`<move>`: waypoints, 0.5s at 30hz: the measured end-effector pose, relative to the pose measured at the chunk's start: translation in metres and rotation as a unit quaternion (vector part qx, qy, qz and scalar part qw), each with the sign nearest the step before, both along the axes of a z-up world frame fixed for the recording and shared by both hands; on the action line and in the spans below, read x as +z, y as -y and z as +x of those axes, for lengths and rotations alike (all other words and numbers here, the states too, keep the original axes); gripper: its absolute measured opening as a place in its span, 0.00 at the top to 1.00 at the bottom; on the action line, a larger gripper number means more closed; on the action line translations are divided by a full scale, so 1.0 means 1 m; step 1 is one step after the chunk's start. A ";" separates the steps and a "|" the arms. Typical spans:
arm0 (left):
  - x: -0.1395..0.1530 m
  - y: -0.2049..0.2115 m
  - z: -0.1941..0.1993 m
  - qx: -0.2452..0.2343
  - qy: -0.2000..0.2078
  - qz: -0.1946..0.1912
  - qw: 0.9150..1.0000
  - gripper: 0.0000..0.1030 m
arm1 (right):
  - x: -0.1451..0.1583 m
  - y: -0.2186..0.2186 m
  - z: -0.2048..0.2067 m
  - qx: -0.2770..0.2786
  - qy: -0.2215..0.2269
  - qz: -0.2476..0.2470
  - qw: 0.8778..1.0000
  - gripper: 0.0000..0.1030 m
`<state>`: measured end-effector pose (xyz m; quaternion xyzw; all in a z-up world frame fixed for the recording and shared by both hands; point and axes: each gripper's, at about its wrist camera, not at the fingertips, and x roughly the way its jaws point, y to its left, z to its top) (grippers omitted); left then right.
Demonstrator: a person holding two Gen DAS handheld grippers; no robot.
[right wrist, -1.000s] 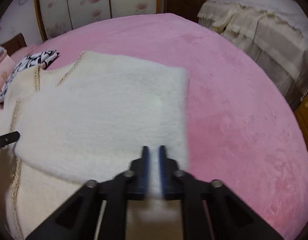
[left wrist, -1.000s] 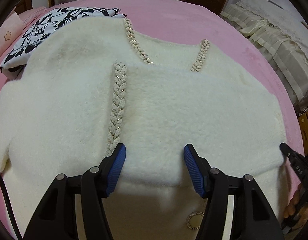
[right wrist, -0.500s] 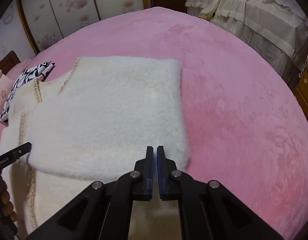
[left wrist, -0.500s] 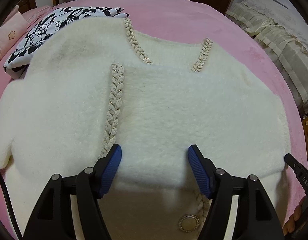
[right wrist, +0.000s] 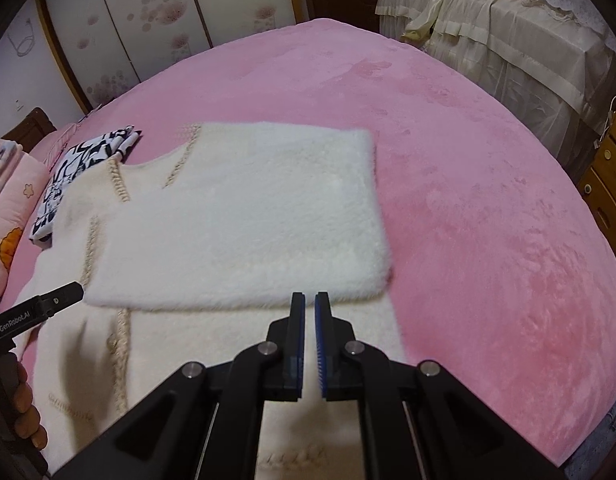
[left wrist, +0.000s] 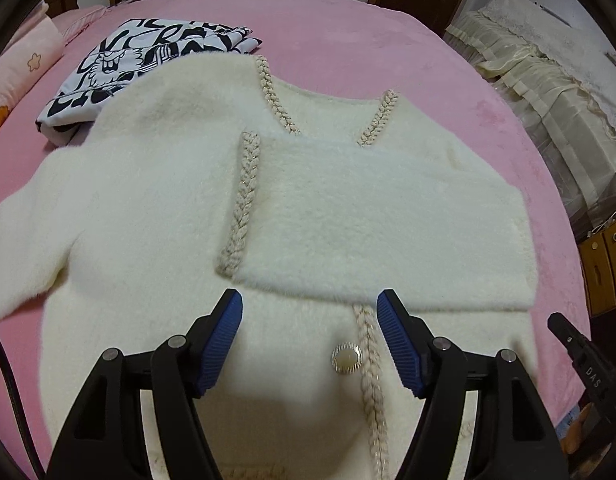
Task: Fold large clothes
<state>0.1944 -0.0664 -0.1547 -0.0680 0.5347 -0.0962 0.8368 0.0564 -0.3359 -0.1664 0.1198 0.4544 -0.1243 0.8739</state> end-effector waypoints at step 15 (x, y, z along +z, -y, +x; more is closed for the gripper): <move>0.099 -0.096 -0.088 -0.009 0.073 0.059 0.996 0.33 | 0.052 -0.070 -0.043 0.051 0.025 -0.009 0.998 0.95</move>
